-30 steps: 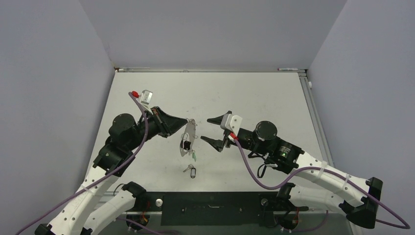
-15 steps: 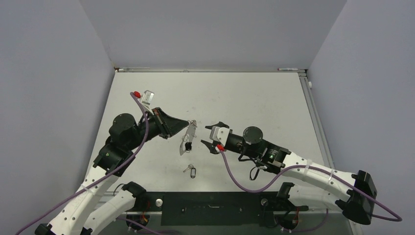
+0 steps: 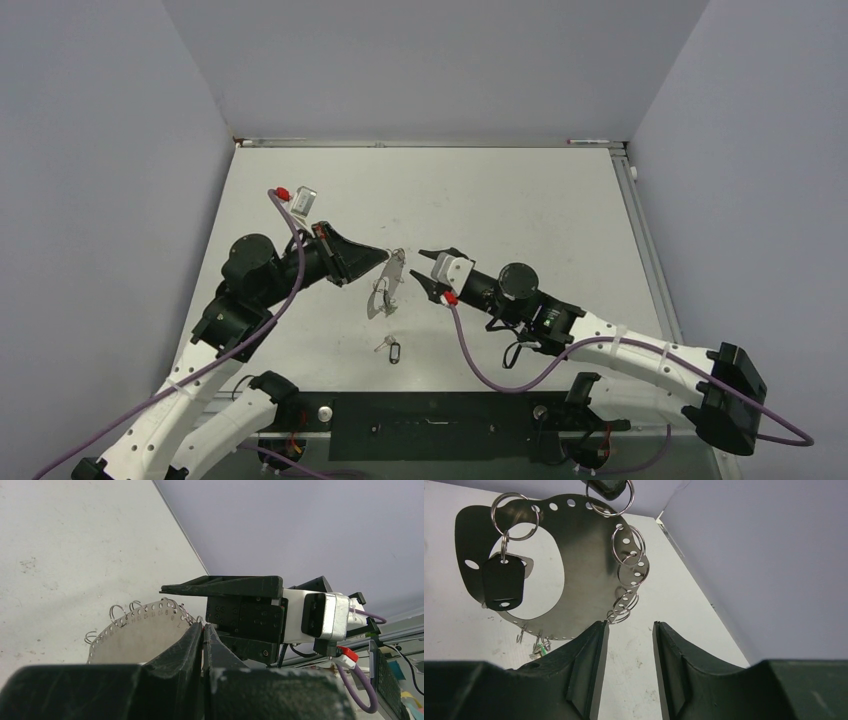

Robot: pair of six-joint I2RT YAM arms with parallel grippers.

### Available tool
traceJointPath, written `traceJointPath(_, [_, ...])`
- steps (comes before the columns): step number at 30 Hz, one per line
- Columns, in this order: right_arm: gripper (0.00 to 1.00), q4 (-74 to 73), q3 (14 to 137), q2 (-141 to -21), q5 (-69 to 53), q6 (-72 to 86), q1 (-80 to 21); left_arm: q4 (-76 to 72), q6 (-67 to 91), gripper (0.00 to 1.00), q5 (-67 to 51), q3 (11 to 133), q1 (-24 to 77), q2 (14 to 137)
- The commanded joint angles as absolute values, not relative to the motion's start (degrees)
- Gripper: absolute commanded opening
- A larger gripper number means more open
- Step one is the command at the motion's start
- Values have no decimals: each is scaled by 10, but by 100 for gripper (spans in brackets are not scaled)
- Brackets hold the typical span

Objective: Put the keys on the keyring

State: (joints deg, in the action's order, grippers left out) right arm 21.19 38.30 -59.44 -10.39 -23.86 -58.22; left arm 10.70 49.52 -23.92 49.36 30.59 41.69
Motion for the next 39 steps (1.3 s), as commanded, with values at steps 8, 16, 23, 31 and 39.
traceJointPath(8, [37,292,381,-634,-108,-212,-588,43,514,0,-255,497,305,410])
traceJointPath(16, [34,307,388,-643,-96,-211,-593,39,516,0,-255,494,305,409])
traceJointPath(23, [32,315,394,-648,-84,-203,-597,37,517,0,-255,492,305,408])
traceJointPath(31, [27,321,399,-657,-79,-199,-605,37,517,0,-254,490,305,408])
traceJointPath(39, [25,325,403,-659,-69,-200,-610,36,517,0,-254,489,305,406])
